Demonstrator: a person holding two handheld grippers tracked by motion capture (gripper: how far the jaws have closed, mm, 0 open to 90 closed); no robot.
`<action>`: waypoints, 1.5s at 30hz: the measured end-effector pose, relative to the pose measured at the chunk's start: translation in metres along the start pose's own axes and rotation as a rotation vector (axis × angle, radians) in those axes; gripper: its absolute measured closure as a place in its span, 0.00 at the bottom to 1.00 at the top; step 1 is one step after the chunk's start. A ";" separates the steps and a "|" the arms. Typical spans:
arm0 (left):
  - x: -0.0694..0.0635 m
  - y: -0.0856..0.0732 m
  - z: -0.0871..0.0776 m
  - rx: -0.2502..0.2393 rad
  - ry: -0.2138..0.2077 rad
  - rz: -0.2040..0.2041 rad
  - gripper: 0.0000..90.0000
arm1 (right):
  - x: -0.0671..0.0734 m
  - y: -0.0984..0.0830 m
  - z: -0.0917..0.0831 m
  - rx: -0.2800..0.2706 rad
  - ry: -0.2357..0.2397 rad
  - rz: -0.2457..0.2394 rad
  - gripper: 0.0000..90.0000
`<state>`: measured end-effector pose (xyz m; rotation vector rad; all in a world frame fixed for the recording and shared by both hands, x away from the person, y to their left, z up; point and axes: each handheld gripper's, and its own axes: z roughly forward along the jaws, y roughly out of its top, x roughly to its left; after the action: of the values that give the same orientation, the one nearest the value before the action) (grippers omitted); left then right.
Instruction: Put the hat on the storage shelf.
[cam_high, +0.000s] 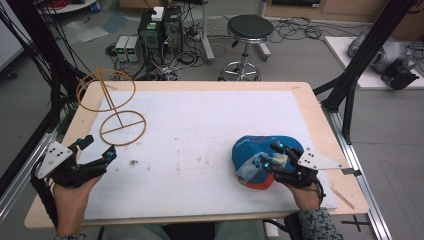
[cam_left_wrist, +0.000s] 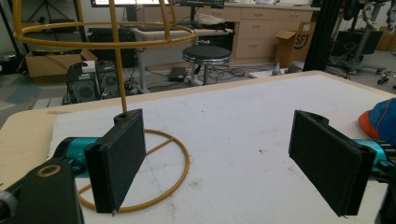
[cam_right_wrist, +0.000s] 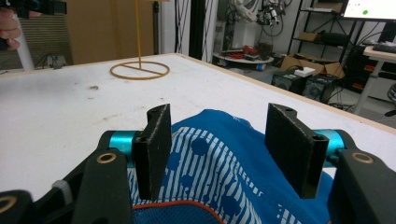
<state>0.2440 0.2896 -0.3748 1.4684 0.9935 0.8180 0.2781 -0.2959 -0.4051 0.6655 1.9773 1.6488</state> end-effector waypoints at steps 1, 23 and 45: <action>0.000 0.000 0.000 0.001 -0.001 0.001 0.21 | 0.000 0.000 0.001 0.000 0.003 0.003 0.46; -0.001 -0.001 0.001 0.001 -0.008 0.009 0.23 | -0.004 -0.008 0.014 0.122 0.046 0.000 0.68; 0.003 0.004 -0.006 -0.015 0.008 0.010 0.25 | -0.009 0.002 0.012 0.080 -0.012 0.011 1.00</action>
<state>0.2405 0.2951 -0.3706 1.4597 0.9846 0.8372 0.2929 -0.2918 -0.4044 0.7150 2.0435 1.5751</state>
